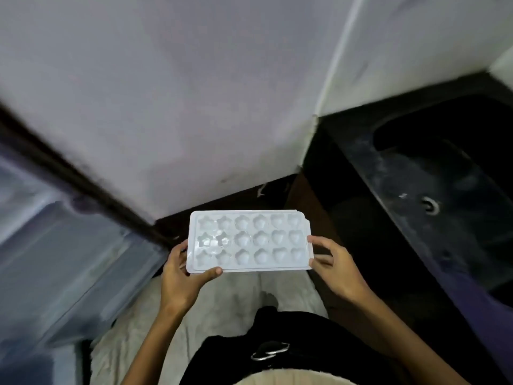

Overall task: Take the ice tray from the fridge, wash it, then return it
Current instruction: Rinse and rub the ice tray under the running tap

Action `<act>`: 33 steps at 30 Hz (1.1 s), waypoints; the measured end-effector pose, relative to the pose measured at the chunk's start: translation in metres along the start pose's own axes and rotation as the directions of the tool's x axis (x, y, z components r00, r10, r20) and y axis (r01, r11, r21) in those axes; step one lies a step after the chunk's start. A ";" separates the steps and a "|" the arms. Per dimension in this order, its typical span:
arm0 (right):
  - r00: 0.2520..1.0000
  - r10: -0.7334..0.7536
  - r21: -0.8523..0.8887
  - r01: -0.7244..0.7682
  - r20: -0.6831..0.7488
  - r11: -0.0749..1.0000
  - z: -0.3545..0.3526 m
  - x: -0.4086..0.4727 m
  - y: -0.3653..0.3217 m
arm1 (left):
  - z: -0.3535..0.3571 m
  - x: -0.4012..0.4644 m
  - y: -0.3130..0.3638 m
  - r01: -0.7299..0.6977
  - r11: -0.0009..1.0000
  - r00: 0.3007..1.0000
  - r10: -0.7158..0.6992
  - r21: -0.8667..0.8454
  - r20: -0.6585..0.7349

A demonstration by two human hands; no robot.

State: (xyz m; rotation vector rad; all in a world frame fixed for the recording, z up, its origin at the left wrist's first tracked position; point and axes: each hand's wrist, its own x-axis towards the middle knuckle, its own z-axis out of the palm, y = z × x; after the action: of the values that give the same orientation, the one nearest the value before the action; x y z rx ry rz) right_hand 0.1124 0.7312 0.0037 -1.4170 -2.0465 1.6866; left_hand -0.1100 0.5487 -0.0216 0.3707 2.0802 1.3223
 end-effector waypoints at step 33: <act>0.236 0.486 0.539 0.314 -0.842 0.782 -0.252 -0.022 -0.002 | 0.437 0.092 0.313 -0.331 0.939 0.480 0.256 -0.097 0.839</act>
State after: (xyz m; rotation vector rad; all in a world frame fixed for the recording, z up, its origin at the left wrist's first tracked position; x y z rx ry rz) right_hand 0.2791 0.8908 0.1067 -1.6325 -0.5474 0.7834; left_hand 0.0722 1.0492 0.0949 1.2017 1.2290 0.9127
